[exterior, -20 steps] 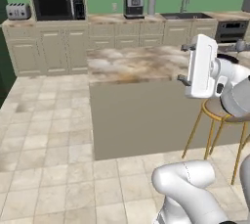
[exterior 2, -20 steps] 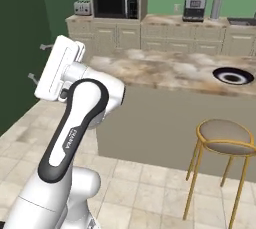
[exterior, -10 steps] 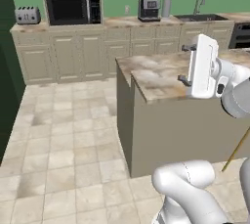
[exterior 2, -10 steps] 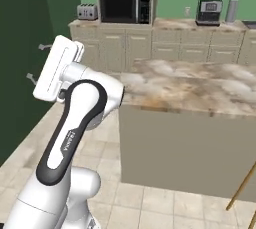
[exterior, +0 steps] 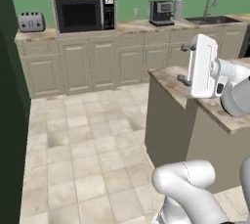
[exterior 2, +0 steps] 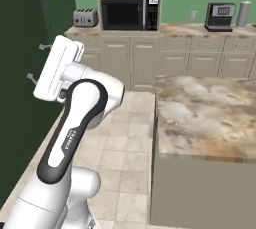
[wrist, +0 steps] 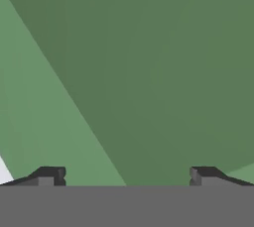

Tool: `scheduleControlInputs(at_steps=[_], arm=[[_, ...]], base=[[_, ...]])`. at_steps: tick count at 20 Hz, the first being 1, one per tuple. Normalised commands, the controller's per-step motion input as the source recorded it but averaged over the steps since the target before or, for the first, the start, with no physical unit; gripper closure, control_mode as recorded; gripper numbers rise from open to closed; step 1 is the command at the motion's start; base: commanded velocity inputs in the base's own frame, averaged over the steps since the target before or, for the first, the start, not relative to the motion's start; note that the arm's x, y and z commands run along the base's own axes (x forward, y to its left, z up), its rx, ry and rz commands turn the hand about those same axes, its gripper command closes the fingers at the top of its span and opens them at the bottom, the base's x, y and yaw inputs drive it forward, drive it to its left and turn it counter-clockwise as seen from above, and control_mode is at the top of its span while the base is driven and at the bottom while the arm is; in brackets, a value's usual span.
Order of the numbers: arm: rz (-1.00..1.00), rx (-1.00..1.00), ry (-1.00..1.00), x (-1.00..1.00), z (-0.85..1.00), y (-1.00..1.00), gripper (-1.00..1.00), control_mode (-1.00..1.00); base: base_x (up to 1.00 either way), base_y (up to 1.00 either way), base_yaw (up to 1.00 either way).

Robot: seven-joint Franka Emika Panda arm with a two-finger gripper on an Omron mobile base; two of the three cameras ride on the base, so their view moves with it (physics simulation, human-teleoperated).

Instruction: Retrieve the wine glasses from the counter and place one next to each plate.

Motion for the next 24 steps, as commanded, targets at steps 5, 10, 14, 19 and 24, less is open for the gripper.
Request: scheduleControlInputs(at_steps=[5, 10, 14, 19, 24], arm=[[0.00, 0.00, 0.00, 0.00, 0.00, 0.00, -1.00, 1.00], [0.00, 0.00, 0.00, 0.00, 0.00, 0.00, -1.00, 1.00], [0.00, 0.00, 0.00, 0.00, 0.00, 0.00, -1.00, 1.00], [0.00, 0.00, 0.00, 0.00, 0.00, 0.00, -1.00, 1.00], [0.00, 0.00, 0.00, 0.00, 0.00, 0.00, -1.00, 1.00]], base=[[1.00, 1.00, -0.31], [1.00, 1.00, -0.39], [1.00, 0.98, -0.48], [1.00, 0.99, -0.47], [1.00, 1.00, -0.46]])
